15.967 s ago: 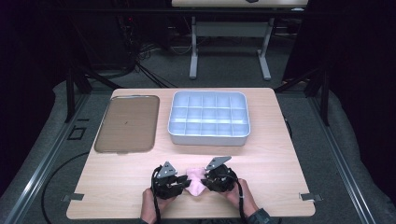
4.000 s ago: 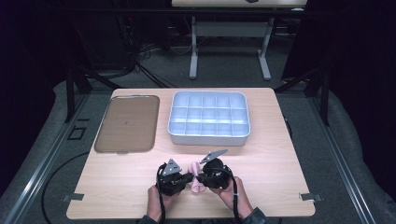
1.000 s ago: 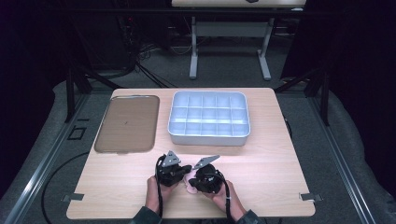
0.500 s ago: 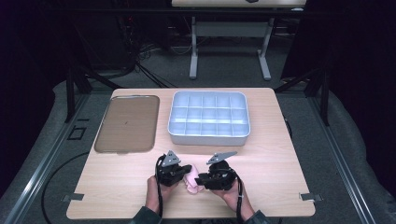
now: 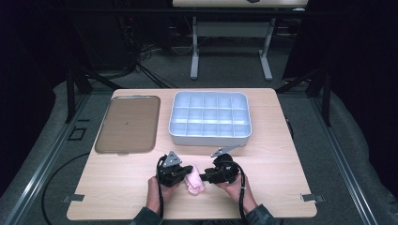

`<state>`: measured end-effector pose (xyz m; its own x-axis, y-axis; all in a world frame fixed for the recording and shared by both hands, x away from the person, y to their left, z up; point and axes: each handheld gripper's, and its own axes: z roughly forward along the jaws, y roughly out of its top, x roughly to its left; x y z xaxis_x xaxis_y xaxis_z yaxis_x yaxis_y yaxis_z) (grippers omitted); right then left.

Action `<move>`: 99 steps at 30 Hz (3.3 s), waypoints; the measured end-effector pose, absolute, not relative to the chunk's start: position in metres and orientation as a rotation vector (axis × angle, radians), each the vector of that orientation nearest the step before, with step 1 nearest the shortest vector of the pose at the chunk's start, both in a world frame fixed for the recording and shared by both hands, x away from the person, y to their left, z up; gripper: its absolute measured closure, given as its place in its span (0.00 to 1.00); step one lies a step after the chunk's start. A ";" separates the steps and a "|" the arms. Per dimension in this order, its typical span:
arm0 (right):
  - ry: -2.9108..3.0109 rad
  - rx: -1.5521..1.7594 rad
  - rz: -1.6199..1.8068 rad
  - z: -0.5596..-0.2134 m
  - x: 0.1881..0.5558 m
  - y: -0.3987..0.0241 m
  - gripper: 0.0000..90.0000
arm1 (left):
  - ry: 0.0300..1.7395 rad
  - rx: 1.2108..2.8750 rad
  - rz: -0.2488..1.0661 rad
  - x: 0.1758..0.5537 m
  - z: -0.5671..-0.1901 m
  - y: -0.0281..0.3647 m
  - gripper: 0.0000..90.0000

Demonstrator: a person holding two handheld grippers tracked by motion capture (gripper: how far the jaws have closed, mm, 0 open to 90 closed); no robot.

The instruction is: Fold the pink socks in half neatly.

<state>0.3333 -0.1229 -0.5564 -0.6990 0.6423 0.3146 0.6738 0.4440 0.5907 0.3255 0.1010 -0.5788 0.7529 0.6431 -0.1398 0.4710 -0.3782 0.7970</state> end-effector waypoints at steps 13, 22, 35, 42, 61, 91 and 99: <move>-2.585 -1.094 -1.062 -0.560 0.341 -0.104 0.62 | 0.843 2.040 0.233 0.326 -0.579 0.101 1.00; -2.596 -1.105 -1.004 -0.562 0.343 -0.102 0.58 | 0.847 2.039 0.237 0.325 -0.579 0.100 1.00; -2.542 -1.169 -1.111 -0.557 0.341 -0.101 0.55 | 0.848 2.047 0.247 0.326 -0.578 0.100 1.00; -2.589 -1.155 -1.007 -0.562 0.343 -0.096 0.57 | 0.847 2.039 0.231 0.326 -0.579 0.101 1.00; -2.574 -1.158 -0.875 -0.563 0.349 -0.095 0.71 | 0.848 2.043 0.215 0.328 -0.578 0.100 1.00; -2.573 -1.136 -1.006 -0.567 0.343 -0.103 0.86 | 0.868 2.038 0.237 0.328 -0.568 0.103 0.75; -2.597 -1.117 -0.999 -0.566 0.343 -0.103 0.87 | 0.997 2.013 0.361 0.324 -0.569 0.123 0.36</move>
<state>0.3426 -0.1029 -0.5660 -0.7136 0.5946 0.3704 0.6895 0.5028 0.5213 0.3241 0.1235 -0.5689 0.6422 0.7596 -0.1027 0.5182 -0.3315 0.7884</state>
